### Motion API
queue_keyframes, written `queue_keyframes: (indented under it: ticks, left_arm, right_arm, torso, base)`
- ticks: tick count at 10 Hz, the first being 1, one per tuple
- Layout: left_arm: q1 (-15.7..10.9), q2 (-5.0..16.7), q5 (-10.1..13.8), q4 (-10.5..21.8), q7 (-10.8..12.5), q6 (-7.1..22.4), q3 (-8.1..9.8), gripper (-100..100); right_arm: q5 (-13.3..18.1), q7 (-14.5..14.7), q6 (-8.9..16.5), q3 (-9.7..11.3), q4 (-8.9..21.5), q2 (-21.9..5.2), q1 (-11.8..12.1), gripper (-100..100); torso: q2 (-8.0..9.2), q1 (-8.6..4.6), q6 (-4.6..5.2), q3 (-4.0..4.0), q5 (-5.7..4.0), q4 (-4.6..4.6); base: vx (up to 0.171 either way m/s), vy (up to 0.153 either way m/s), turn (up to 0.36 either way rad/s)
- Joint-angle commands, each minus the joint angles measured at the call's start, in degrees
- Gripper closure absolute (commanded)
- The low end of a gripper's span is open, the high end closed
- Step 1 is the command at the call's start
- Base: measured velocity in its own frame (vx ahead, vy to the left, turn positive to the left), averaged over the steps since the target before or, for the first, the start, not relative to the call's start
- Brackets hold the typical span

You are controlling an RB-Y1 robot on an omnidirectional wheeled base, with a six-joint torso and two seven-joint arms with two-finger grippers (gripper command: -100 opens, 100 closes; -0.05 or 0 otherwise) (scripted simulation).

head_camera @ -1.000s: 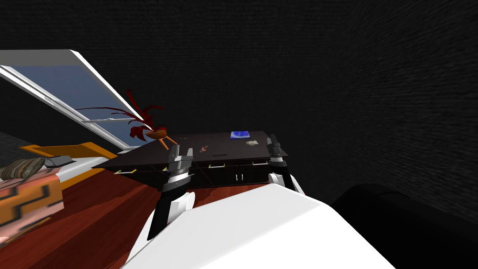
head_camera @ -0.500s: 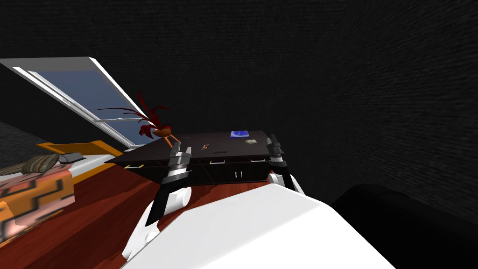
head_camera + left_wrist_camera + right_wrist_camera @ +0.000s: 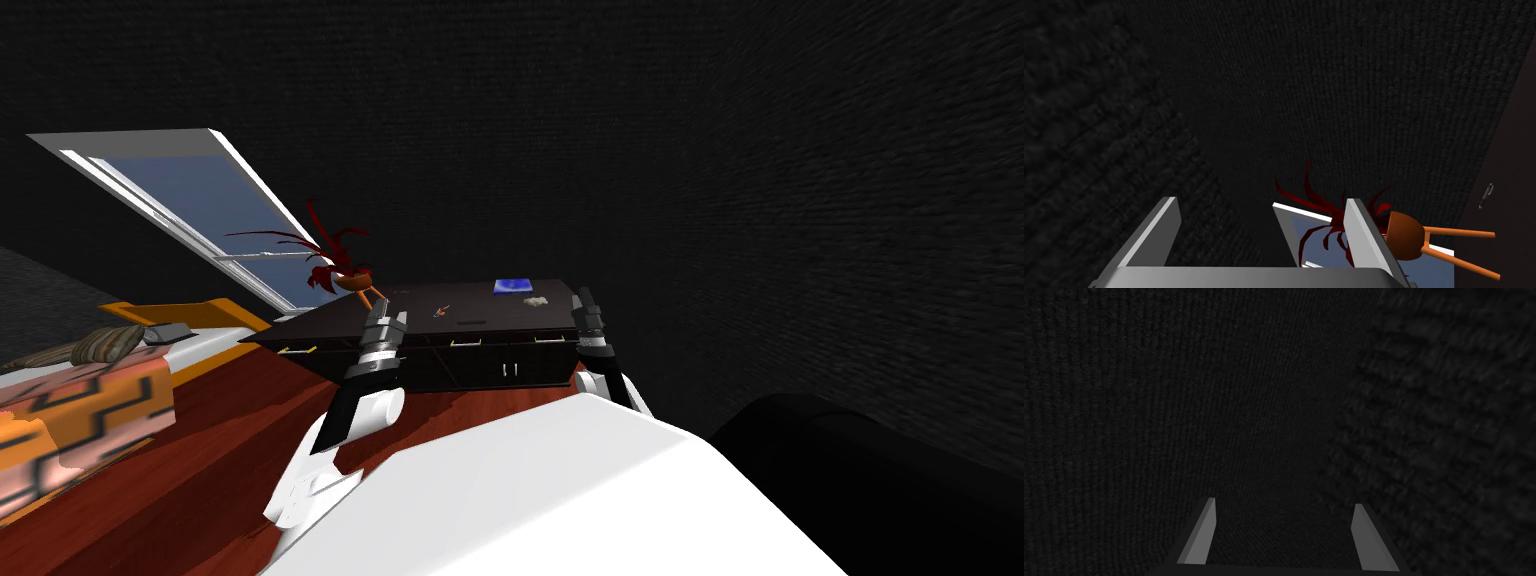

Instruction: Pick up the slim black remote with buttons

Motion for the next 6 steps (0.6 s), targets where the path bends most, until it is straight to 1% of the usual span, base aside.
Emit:
queue_keyframes:
  ticks: [1,2,3,4,5,6]
  left_arm:
    - [-0.3,0.0,0.0,0.0,-0.2,1.7,0.07,-100]
    - [-2.8,0.9,0.6,1.4,-0.8,4.0,1.50,-100]
    - [-2.8,0.9,0.6,1.4,-0.8,5.1,1.50,-100]
    - [-5.3,1.9,1.2,3.0,-1.4,6.8,2.91,-100]
    - [-5.4,1.9,1.2,3.0,-1.4,8.6,2.91,-100]
    - [-5.4,1.9,1.2,3.0,-1.4,9.4,2.91,-100]
  right_arm:
    - [0.0,0.0,0.0,0.0,0.0,0.0,0.0,0]
    - [0.0,0.0,0.0,0.0,0.0,0.0,0.0,0]
    - [0.0,0.0,0.0,0.0,0.0,0.0,0.0,0]
    - [0.0,0.0,0.0,0.0,0.0,0.0,0.0,0]
    - [0.0,0.0,0.0,0.0,0.0,0.0,0.0,0]
    - [0.0,0.0,0.0,0.0,0.0,0.0,0.0,0]
  torso:
    - [0.00,0.00,0.00,0.00,0.00,0.00]
    - [-0.10,0.01,0.00,-0.06,0.00,-0.02]
    - [-0.08,0.00,0.00,-0.05,0.00,-0.02]
    - [-0.07,-0.01,0.00,-0.04,0.00,-0.02]
    - [-0.03,-0.01,0.00,-0.02,0.00,-0.01]
    - [-0.04,-0.01,0.00,-0.03,0.00,-0.01]
  base:
    - [-0.017,-0.006,0.001]
    - [-0.040,-0.015,0.022]
    - [-0.042,-0.014,0.011]
    - [-0.058,-0.016,0.018]
    - [-0.047,-0.016,0.007]
    - [-0.019,-0.006,-0.001]
